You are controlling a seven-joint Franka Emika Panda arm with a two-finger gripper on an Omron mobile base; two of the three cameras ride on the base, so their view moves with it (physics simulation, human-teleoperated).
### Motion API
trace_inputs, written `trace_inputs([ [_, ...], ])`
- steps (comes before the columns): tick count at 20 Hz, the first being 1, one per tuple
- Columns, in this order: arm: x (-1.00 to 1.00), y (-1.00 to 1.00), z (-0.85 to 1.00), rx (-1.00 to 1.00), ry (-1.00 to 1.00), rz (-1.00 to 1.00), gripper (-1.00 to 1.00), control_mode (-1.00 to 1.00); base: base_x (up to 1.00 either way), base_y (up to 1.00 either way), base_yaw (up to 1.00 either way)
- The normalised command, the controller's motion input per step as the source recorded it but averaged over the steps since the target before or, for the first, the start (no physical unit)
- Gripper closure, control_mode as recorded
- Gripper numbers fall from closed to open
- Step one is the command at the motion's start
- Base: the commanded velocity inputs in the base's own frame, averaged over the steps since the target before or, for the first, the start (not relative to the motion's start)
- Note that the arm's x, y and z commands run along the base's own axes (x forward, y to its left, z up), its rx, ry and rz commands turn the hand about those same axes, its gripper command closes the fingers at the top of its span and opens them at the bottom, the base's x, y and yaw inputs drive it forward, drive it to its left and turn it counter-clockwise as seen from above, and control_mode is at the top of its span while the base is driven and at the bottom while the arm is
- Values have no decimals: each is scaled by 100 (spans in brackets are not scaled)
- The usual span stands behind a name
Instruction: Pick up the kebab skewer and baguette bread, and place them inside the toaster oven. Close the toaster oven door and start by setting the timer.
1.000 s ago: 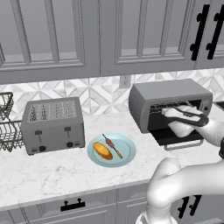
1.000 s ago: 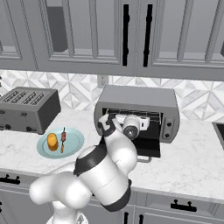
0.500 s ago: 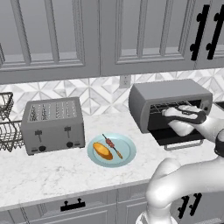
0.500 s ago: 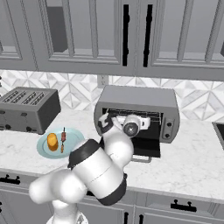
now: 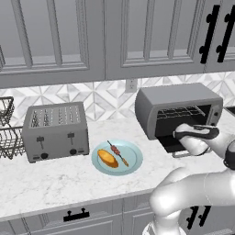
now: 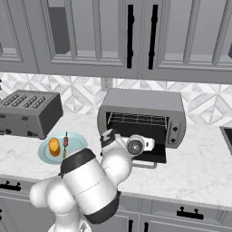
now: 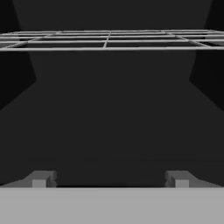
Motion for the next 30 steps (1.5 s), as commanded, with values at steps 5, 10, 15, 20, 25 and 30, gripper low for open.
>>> trace_inputs([
  [5,-6,-11,40,9,-36,0,-100,-100,0,0,0],
  [10,9,0,50,6,-29,0,-100,-100,0,0,0],
  [15,35,0,14,0,-19,0,-100,-100,0,0,0],
  [20,29,1,2,0,-3,0,-100,-100,0,0,0],
  [25,16,1,13,0,0,0,-100,-100,0,0,0],
  [30,0,0,14,0,0,0,-100,-100,0,0,0],
])
